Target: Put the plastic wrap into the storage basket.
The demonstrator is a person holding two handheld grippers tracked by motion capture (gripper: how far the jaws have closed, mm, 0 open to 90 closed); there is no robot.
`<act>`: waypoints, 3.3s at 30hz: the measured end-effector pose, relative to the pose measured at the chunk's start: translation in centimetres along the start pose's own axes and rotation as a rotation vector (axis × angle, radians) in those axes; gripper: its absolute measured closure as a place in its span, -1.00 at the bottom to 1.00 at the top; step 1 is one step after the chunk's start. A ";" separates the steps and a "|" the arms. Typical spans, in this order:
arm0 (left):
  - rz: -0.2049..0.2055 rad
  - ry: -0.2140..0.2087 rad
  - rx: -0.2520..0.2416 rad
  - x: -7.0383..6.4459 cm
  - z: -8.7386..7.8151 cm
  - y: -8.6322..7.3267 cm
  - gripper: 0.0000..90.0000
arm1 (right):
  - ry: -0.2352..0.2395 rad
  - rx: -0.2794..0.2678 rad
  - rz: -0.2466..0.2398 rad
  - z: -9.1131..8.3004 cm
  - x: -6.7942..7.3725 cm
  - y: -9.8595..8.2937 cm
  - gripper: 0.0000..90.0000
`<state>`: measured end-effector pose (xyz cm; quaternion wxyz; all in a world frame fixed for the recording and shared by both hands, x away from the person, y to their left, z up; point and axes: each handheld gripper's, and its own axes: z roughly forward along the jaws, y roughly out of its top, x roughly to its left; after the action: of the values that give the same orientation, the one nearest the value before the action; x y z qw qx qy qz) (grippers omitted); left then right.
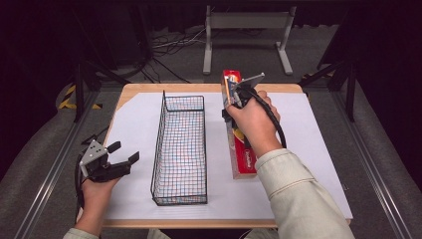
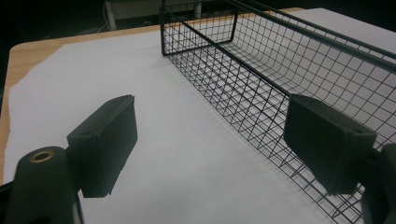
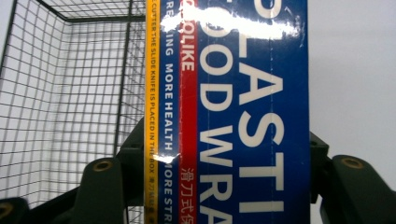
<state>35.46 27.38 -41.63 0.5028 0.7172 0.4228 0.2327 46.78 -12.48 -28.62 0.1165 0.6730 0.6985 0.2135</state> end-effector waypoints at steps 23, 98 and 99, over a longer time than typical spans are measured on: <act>0.023 -0.001 0.008 -0.4 0.4 0.0 -0.59 | 0.100 0.014 0.063 1.5 5.6 0.8 -0.10; 0.022 0.032 0.000 -0.1 -1.6 -0.8 -0.59 | 0.115 0.138 0.038 9.8 13.7 -3.5 -0.11; 0.022 0.032 0.000 -0.1 -1.6 -0.8 -0.59 | 0.115 0.138 0.038 9.8 13.7 -3.5 -0.11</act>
<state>33.87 28.22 -41.78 0.4931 0.7181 0.4229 0.2498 47.20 2.42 -37.16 0.0257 0.6793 0.7041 0.2054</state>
